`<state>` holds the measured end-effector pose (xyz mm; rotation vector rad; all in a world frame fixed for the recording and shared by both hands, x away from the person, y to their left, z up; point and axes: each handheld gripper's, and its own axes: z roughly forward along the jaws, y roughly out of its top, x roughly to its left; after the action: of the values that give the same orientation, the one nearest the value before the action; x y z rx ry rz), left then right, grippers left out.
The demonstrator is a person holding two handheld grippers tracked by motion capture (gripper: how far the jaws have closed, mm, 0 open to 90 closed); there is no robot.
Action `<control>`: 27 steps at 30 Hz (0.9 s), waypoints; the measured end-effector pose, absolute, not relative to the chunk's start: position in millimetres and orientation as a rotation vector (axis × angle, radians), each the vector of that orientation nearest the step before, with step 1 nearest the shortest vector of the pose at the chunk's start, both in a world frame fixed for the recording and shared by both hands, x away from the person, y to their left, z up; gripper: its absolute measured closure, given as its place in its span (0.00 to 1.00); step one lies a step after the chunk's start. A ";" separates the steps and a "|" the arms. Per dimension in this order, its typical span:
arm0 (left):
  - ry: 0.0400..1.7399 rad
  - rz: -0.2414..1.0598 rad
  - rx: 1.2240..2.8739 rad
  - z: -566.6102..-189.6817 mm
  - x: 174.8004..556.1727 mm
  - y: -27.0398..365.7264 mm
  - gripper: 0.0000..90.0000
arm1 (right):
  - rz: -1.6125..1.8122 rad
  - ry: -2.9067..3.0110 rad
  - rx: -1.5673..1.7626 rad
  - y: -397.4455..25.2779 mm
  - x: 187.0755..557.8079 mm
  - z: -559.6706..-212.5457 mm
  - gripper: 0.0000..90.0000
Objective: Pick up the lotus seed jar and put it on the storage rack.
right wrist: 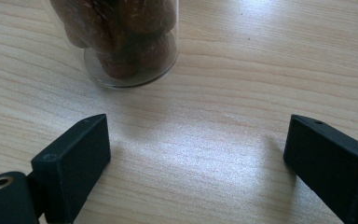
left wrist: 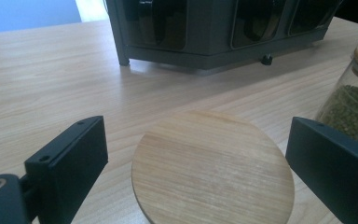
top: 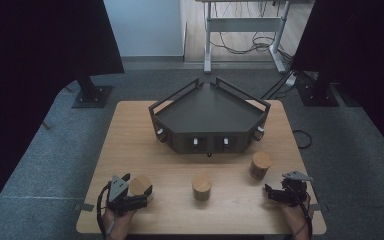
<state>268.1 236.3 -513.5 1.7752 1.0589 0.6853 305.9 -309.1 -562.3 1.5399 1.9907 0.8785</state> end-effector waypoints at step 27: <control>1.064 0.670 1.851 -520.7 267.7 232.6 0.19 | 0.880 1.994 1.537 -309.0 305.8 -562.3 0.07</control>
<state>267.7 232.6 -520.7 1.8513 1.0644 0.6702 305.8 -309.0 -562.3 1.5367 1.9940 0.8795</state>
